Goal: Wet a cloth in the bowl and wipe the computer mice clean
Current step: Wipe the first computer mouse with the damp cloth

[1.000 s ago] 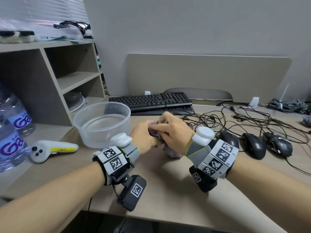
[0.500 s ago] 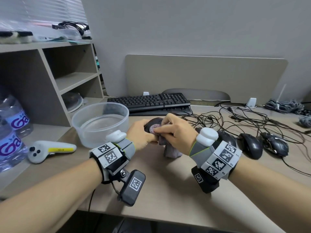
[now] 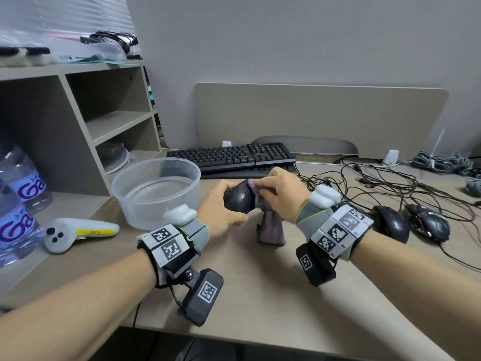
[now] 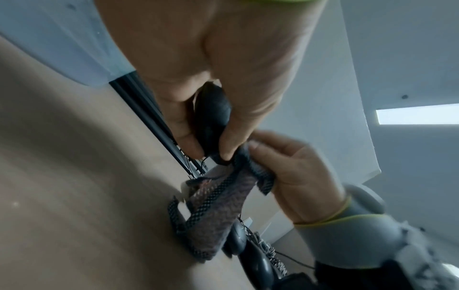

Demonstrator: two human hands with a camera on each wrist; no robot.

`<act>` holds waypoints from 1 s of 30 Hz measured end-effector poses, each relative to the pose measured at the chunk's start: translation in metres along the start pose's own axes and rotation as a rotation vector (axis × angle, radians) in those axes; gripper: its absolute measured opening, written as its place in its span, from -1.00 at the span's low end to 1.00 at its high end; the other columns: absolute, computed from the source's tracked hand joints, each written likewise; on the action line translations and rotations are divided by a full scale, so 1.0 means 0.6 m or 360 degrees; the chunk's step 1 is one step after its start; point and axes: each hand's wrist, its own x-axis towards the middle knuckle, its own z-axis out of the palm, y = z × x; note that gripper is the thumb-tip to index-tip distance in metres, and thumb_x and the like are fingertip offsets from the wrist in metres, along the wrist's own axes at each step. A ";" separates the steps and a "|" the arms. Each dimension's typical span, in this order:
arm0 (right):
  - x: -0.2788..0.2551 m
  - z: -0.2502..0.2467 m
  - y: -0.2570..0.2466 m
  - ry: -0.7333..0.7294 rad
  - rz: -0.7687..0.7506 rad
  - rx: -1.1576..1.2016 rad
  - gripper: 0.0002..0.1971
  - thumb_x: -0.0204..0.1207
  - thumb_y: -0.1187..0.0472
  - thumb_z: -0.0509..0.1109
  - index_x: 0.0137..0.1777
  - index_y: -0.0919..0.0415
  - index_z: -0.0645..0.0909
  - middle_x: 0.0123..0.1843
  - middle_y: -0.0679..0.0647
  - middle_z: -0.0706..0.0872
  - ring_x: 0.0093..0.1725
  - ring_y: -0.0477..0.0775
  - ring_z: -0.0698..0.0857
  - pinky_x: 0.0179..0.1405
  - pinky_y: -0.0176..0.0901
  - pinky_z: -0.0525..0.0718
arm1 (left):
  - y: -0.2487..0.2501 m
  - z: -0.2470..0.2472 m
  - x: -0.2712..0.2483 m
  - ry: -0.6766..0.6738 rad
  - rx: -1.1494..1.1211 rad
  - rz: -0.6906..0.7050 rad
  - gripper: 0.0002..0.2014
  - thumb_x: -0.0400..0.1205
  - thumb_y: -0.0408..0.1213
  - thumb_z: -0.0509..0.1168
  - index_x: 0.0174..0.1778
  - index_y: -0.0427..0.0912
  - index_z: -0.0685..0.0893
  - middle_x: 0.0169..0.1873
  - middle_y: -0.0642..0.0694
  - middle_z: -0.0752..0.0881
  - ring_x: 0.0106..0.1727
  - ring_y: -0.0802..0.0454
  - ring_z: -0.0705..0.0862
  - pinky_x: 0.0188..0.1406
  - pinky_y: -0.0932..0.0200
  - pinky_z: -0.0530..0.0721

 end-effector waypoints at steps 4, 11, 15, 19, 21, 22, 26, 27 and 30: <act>0.005 0.012 0.005 -0.0028 0.0014 0.0006 -0.76 0.54 0.29 0.27 0.12 0.15 0.69 -0.10 0.21 0.54 -0.06 0.18 0.57 -0.16 -0.16 0.34 | -0.006 0.002 0.001 -0.0032 0.0058 0.0023 -0.34 0.23 -0.46 0.61 0.22 -0.07 0.55 0.05 -0.09 0.71 0.03 -0.12 0.70 0.12 -0.15 0.72; 0.000 0.019 -0.003 -0.0074 -0.0062 -0.0003 -0.77 0.54 0.32 0.23 0.09 0.21 0.67 -0.11 0.16 0.48 -0.05 0.18 0.55 -0.08 -0.04 0.48 | -0.010 0.003 0.000 -0.0028 0.0077 0.0007 -0.35 0.09 -0.25 0.51 0.14 0.05 0.53 -0.02 -0.01 0.71 0.02 -0.12 0.72 0.09 -0.13 0.73; -0.002 0.020 -0.014 -0.0035 -0.0035 -0.0043 -0.71 0.51 0.22 0.14 0.07 0.21 0.66 -0.08 0.18 0.51 -0.06 0.21 0.56 -0.12 -0.04 0.50 | -0.009 0.002 0.004 -0.0017 0.0093 0.0018 -0.34 0.09 -0.25 0.51 0.15 0.07 0.55 -0.02 0.00 0.72 0.01 -0.08 0.72 0.08 -0.15 0.74; 0.002 0.016 -0.009 -0.0066 -0.0003 -0.0031 -0.75 0.53 0.27 0.17 0.06 0.17 0.67 -0.13 0.13 0.46 -0.07 0.19 0.56 -0.13 -0.09 0.46 | -0.004 -0.001 0.000 -0.0024 0.0110 0.0031 -0.34 0.09 -0.26 0.51 0.16 0.01 0.58 0.01 -0.03 0.73 0.00 -0.06 0.72 0.06 -0.11 0.75; 0.003 0.014 -0.004 -0.0035 0.0112 -0.0066 -0.76 0.55 0.30 0.18 0.06 0.18 0.67 -0.11 0.10 0.42 -0.04 0.23 0.57 -0.14 -0.11 0.43 | -0.003 -0.001 -0.001 -0.0028 0.0105 0.0039 -0.33 0.15 -0.34 0.57 0.22 -0.04 0.58 0.06 -0.03 0.73 0.05 -0.07 0.72 0.07 -0.04 0.74; -0.001 0.016 -0.009 -0.0032 0.0056 -0.0058 -0.77 0.54 0.31 0.18 0.06 0.20 0.66 -0.10 0.13 0.44 -0.06 0.20 0.55 -0.13 -0.09 0.46 | -0.003 -0.002 0.000 -0.0021 0.0105 0.0029 -0.35 0.20 -0.41 0.58 0.22 -0.04 0.58 0.04 -0.01 0.72 0.03 -0.06 0.72 0.05 0.00 0.73; -0.005 0.021 -0.015 -0.0075 -0.0067 0.0009 -0.72 0.50 0.30 0.19 0.13 0.20 0.65 -0.07 0.19 0.51 -0.09 0.14 0.54 -0.09 -0.06 0.47 | -0.005 -0.003 -0.001 -0.0031 0.0117 0.0018 -0.36 0.19 -0.41 0.57 0.18 0.00 0.56 -0.06 0.02 0.71 -0.04 -0.04 0.69 0.00 0.07 0.70; -0.002 0.019 -0.009 -0.0052 0.0027 -0.0027 -0.73 0.52 0.31 0.19 0.12 0.20 0.66 -0.08 0.18 0.49 -0.05 0.21 0.56 -0.07 -0.04 0.49 | -0.004 -0.002 -0.004 -0.0038 0.0119 0.0021 -0.35 0.18 -0.39 0.56 0.20 -0.02 0.56 -0.03 0.00 0.71 -0.01 -0.07 0.70 0.02 0.03 0.71; -0.008 0.020 -0.020 -0.0036 -0.0020 -0.0048 -0.76 0.52 0.29 0.17 0.04 0.25 0.65 -0.08 0.18 0.48 -0.06 0.20 0.55 -0.09 -0.01 0.52 | 0.000 -0.001 -0.005 -0.0036 0.0091 0.0007 -0.35 0.16 -0.37 0.55 0.17 0.03 0.55 -0.03 0.01 0.72 0.01 -0.07 0.72 0.05 -0.01 0.73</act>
